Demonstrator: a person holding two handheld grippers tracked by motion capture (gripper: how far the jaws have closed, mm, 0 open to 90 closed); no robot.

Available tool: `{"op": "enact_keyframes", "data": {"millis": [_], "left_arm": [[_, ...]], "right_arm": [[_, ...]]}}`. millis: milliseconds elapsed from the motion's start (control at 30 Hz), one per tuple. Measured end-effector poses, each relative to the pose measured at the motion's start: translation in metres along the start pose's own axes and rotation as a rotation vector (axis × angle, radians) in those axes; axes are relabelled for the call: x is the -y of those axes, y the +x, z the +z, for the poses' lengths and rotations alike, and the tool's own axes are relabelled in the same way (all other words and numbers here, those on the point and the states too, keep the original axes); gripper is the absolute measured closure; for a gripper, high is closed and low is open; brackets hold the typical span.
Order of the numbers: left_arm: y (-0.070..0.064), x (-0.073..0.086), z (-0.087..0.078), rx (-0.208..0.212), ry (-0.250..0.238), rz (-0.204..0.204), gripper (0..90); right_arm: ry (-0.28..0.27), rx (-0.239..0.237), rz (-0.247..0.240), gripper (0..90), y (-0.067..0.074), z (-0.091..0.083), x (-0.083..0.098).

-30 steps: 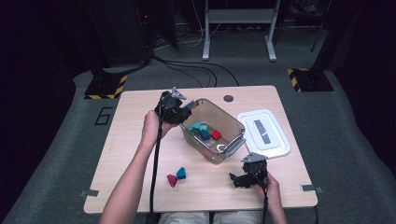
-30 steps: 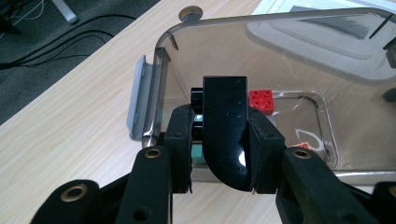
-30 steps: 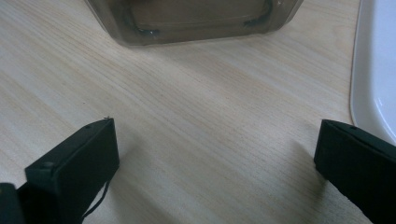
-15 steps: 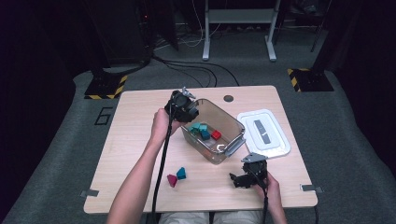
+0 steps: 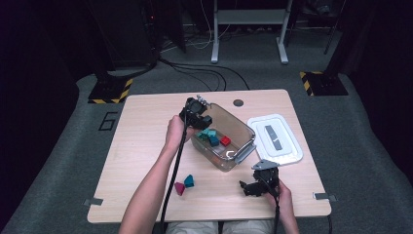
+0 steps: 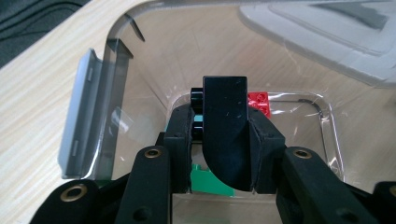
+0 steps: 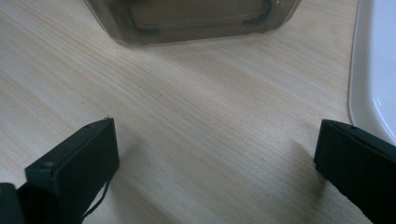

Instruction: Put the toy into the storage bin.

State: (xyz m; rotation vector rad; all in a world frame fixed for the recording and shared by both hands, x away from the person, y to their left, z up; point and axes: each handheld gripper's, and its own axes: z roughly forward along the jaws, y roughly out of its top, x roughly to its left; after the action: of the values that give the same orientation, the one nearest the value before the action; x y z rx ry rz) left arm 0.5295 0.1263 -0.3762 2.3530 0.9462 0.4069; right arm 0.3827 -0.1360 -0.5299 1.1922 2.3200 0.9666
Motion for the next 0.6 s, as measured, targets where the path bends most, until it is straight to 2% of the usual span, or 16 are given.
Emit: {"op": "enact_keyframes", "data": {"millis": [200, 233, 267, 300, 333, 367, 400, 433, 600], "left_arm": [[0.002, 0.002, 0.006, -0.001, 0.029, -0.002, 65.1], [0.002, 0.001, 0.007, -0.001, 0.031, -0.012, 60.0], [0.003, 0.001, 0.008, -0.006, 0.036, -0.019, 45.3], [0.002, 0.002, 0.008, -0.013, 0.035, -0.033, 45.3], [0.003, 0.002, 0.007, -0.012, 0.033, -0.038, 34.9], [0.004, 0.003, 0.005, -0.017, 0.025, -0.051, 29.5], [0.004, 0.004, 0.003, -0.021, 0.021, -0.059, 29.5], [0.004, 0.005, 0.000, -0.024, 0.012, -0.064, 23.1], [0.004, 0.015, -0.017, -0.042, -0.024, -0.068, 15.1]], "right_arm": [[0.003, -0.003, -0.002, 0.0, 0.000, 0.000, 0.000], [0.003, -0.003, -0.003, 0.0, 0.000, 0.000, 0.000], [0.001, -0.001, -0.002, 0.0, 0.000, 0.000, 0.000], [0.001, -0.001, -0.002, 0.0, 0.000, 0.000, 0.000], [0.001, -0.001, -0.002, 0.0, 0.000, 0.000, 0.000], [0.001, 0.000, -0.002, 0.0, 0.000, 0.000, 0.000], [0.001, 0.000, -0.002, 0.0, 0.000, 0.000, 0.000], [0.001, 0.000, -0.002, 0.0, 0.000, 0.000, 0.000], [0.001, -0.001, -0.002, 0.0, 0.000, 0.000, 0.000]]}}
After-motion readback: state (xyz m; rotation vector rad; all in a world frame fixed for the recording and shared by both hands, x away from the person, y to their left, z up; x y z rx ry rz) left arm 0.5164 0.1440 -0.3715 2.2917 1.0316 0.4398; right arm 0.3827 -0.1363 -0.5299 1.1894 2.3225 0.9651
